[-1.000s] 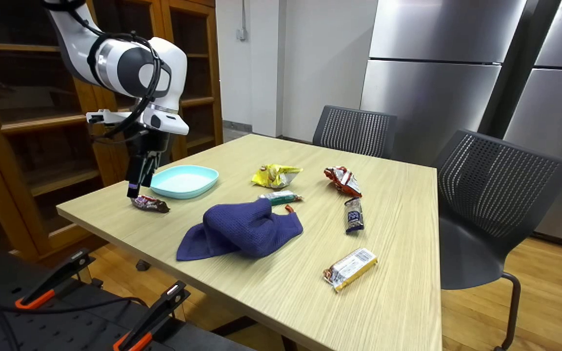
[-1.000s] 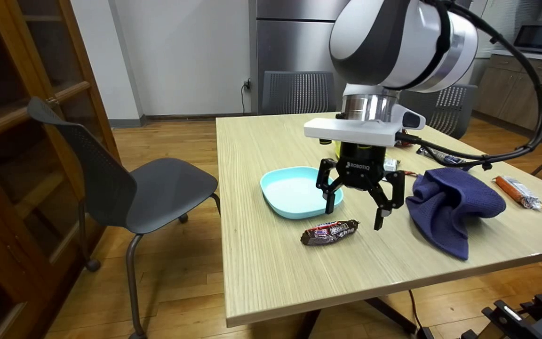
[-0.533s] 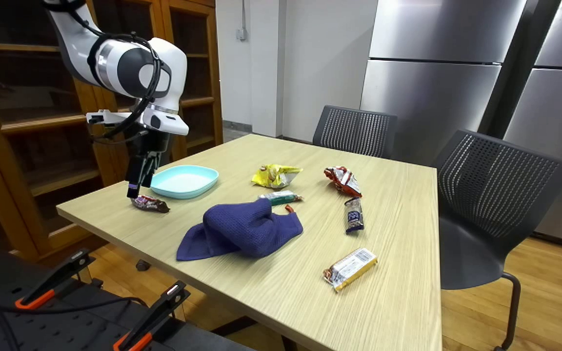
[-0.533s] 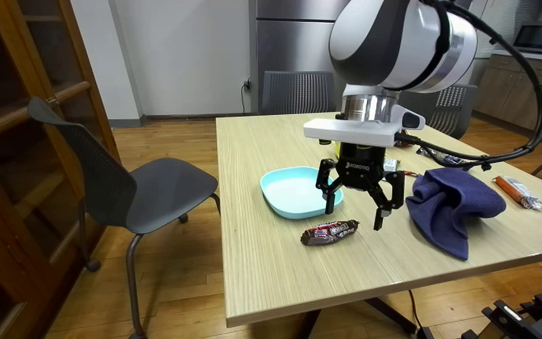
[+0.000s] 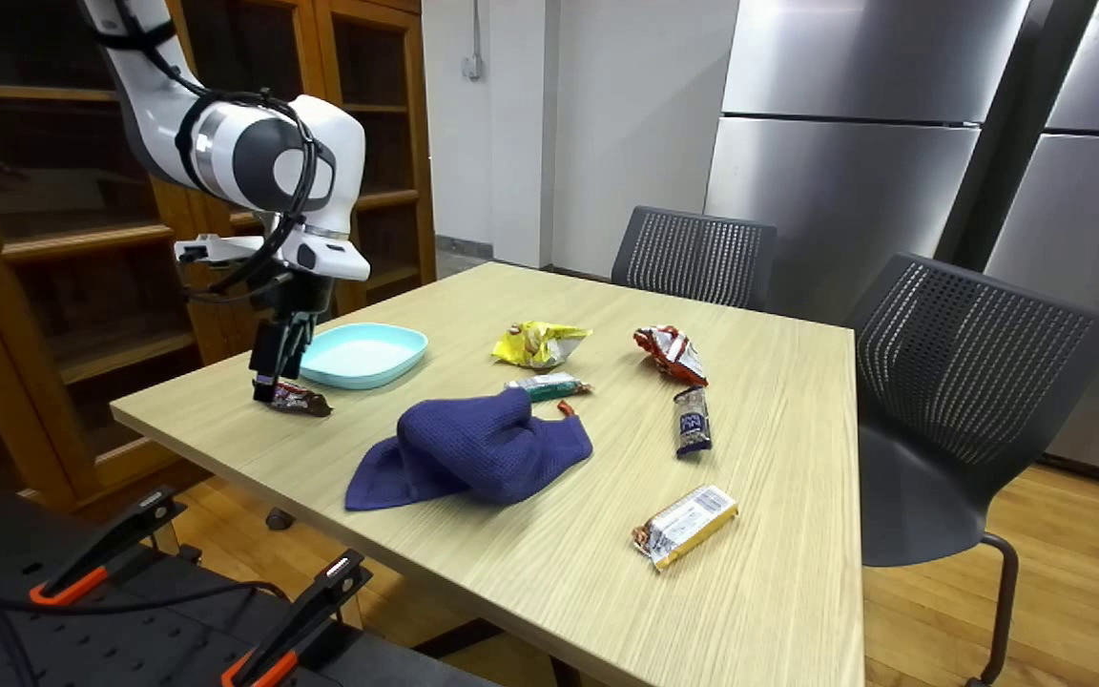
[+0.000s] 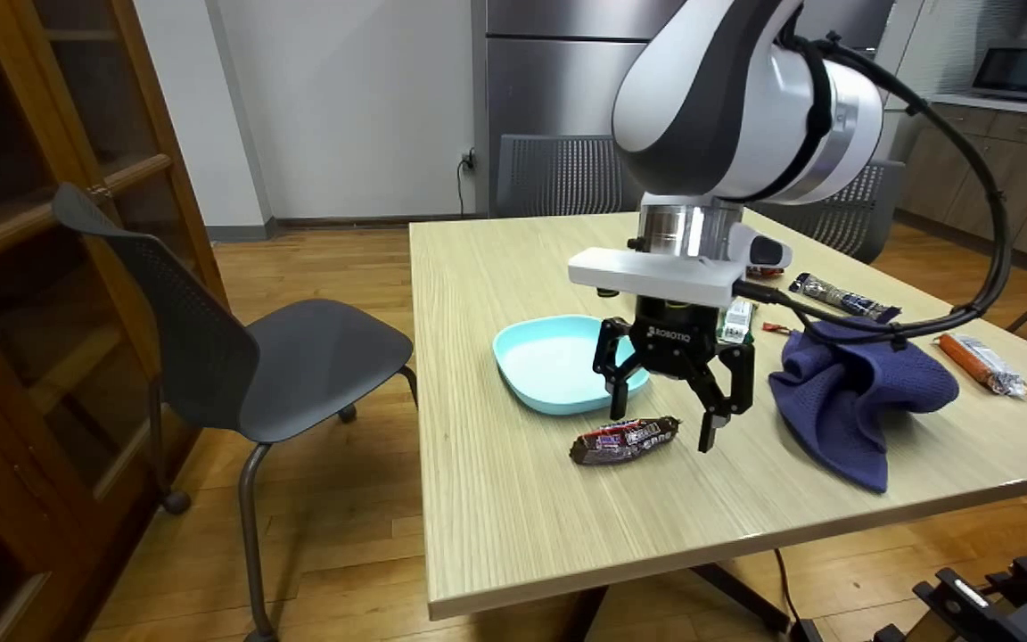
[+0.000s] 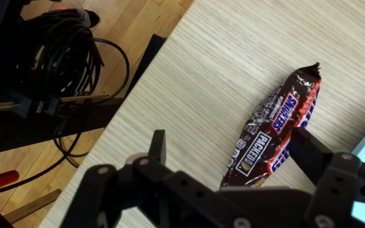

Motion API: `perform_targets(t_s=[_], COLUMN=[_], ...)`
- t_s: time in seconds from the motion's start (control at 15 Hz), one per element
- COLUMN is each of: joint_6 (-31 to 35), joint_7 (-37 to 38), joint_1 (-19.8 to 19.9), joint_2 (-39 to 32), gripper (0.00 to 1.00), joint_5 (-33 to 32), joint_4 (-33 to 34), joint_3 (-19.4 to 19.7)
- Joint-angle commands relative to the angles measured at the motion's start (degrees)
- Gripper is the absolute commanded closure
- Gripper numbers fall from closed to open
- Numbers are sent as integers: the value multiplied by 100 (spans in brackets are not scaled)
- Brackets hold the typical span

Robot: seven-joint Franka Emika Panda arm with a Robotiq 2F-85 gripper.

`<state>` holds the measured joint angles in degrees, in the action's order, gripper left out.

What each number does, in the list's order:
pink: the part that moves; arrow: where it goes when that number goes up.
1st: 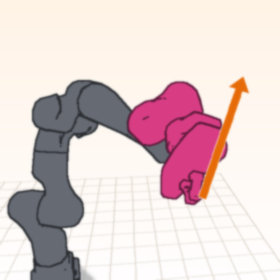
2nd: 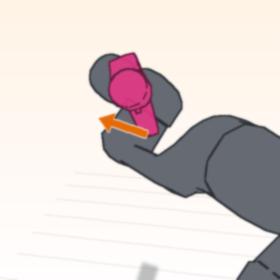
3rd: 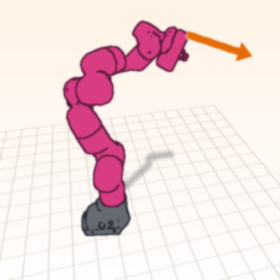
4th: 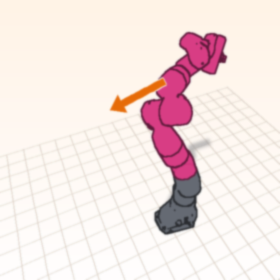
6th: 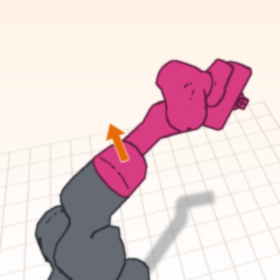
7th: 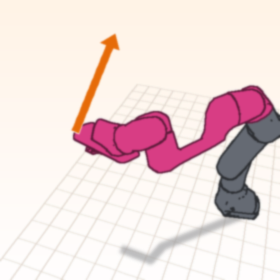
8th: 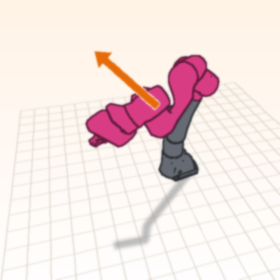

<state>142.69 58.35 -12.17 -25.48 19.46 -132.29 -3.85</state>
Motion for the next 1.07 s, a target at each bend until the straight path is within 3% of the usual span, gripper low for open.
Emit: perform_targets(t_s=[0.0, 0.6, 0.67, 0.73, 1.0], joint_6=[284, 641, 652, 655, 628], joint_7=[224, 207, 203, 205, 175], joint_1=[-141, -295, -300, -309, -293], joint_2=[-220, -514, -515, -523, -524], gripper=[0, 0, 25, 26, 58], joint_5=[-131, -97, -87, -84, -55], joint_4=[170, 256, 253, 255, 273], joint_3=[45, 31, 30, 32, 11])
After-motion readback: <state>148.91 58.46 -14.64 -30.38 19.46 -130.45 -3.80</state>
